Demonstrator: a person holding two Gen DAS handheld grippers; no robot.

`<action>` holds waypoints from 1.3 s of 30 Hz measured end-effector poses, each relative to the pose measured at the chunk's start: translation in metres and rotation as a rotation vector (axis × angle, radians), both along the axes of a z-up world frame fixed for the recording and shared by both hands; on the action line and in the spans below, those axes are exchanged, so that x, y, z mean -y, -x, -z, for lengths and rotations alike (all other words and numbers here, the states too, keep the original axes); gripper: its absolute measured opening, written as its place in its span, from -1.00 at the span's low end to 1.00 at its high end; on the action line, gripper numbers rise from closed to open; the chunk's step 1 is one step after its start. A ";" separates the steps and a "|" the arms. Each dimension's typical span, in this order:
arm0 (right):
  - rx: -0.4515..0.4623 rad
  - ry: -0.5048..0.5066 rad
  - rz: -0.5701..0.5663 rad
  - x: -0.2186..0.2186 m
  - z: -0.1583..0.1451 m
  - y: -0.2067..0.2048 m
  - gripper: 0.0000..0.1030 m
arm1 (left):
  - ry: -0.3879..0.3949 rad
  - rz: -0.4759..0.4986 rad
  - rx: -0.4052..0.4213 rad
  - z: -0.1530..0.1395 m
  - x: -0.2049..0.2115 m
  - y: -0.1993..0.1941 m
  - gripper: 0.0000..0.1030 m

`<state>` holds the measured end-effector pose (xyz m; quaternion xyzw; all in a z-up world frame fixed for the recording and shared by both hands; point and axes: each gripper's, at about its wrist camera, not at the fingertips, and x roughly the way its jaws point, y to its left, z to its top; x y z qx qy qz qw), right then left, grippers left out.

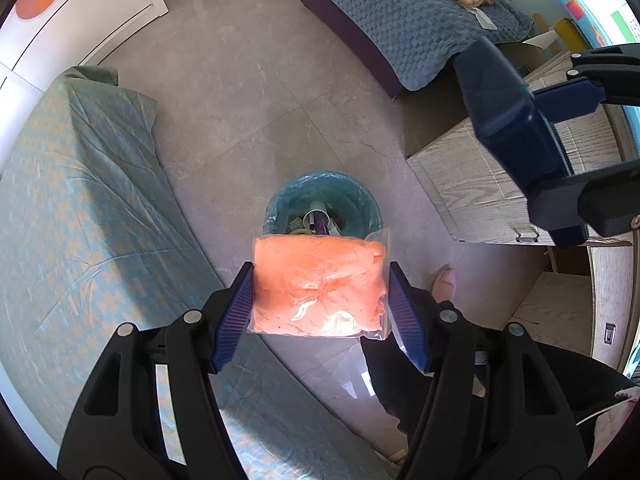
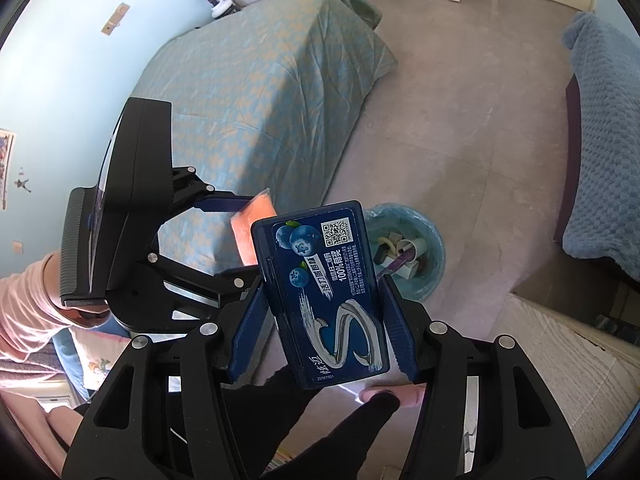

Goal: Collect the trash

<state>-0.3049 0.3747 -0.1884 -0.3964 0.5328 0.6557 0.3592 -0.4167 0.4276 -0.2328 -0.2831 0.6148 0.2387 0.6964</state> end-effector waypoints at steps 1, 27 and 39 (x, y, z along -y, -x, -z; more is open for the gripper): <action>0.001 0.001 0.000 0.000 0.000 0.000 0.11 | -0.002 0.003 -0.001 0.000 0.000 -0.001 0.22; 0.001 -0.051 0.104 0.021 -0.021 -0.026 0.51 | -0.023 0.033 0.007 -0.008 0.004 -0.009 0.64; -0.001 -0.077 0.131 0.035 -0.034 -0.034 0.51 | -0.039 0.021 0.014 -0.020 0.013 -0.009 0.76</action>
